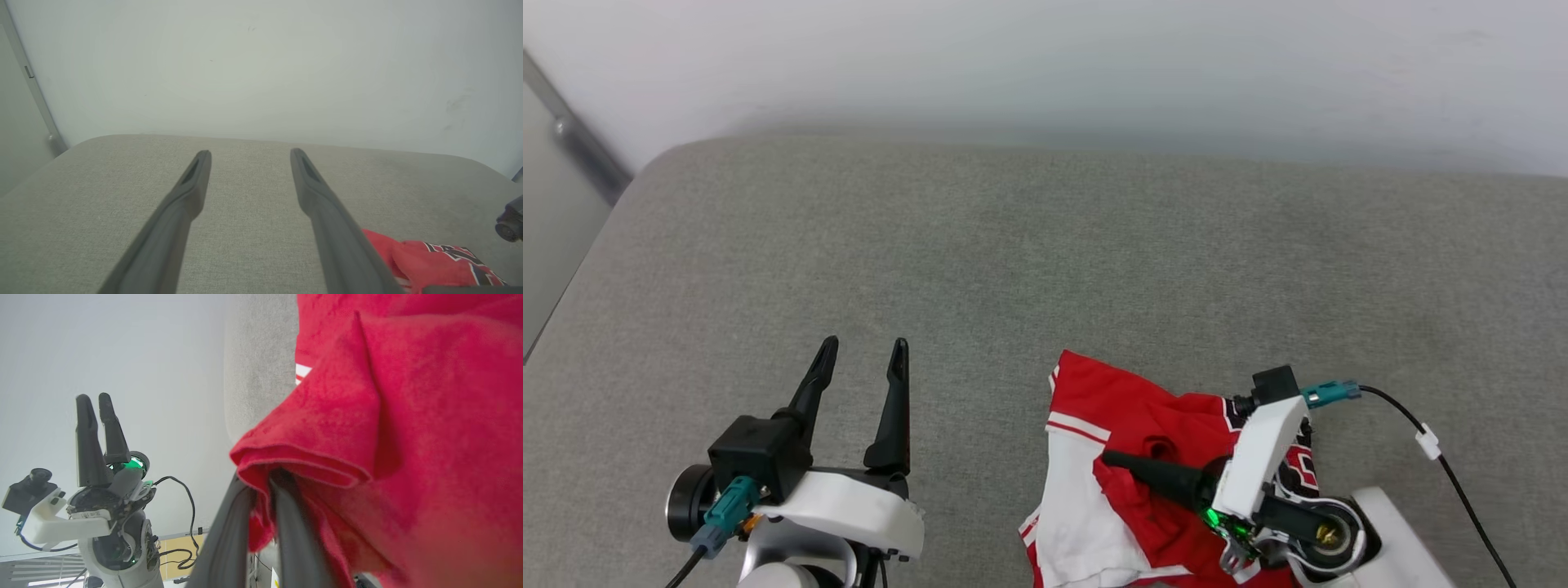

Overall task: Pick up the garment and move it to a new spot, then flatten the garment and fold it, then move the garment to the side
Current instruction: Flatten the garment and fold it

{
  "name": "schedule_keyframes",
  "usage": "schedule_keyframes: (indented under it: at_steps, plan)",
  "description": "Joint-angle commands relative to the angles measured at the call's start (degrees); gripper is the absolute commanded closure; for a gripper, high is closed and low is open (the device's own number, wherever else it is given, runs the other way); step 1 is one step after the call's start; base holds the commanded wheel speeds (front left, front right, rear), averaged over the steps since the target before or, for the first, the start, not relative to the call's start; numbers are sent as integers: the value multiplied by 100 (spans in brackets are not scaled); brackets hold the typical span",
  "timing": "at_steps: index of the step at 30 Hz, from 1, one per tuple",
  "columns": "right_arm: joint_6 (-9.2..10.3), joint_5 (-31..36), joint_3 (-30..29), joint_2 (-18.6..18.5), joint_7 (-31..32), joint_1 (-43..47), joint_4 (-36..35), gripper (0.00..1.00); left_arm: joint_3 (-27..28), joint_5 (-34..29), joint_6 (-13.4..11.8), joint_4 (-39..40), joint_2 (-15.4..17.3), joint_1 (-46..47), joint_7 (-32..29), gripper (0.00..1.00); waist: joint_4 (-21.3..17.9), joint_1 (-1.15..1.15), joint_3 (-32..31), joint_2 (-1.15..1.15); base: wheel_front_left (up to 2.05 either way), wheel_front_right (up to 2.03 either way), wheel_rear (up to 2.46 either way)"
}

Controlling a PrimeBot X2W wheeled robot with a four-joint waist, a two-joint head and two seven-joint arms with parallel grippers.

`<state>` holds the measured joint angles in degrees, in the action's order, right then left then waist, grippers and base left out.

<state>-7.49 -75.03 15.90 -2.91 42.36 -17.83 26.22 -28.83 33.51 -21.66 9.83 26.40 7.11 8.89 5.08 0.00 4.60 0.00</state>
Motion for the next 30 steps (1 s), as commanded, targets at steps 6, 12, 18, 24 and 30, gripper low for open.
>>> schedule_keyframes:
  at_steps: [6, 12, 18, 24, 30]
  plan:
    - [0, 44, 499, 5, -702, -353, 359, 0, -22, -12, 16, -91, -86, 96, 71, 0, 119, 0, 118, 0, 0, 0, 0]
    - [0, 201, 851, -94, -868, -492, 71, 0, -32, 22, 17, -174, -95, 61, 106, 0, 44, 0, 62, 0, 0, 0, 0]
    - [0, 1234, 1347, -710, -1577, -577, -518, 0, -28, 56, -1, -233, -96, -33, 140, 0, -112, 0, -67, 0, 0, 0, 0]
    - [0, 3307, 1173, -1498, -2876, -486, -450, 0, 32, 131, -59, -291, -67, -187, 177, 0, -335, 0, -201, 0, 0, 0, 0]
    - [1, 4511, 177, -1744, -3545, -109, -636, 0, 100, 179, -101, -325, -41, -296, 231, 0, -522, 0, -243, 0, 0, 0, 0]
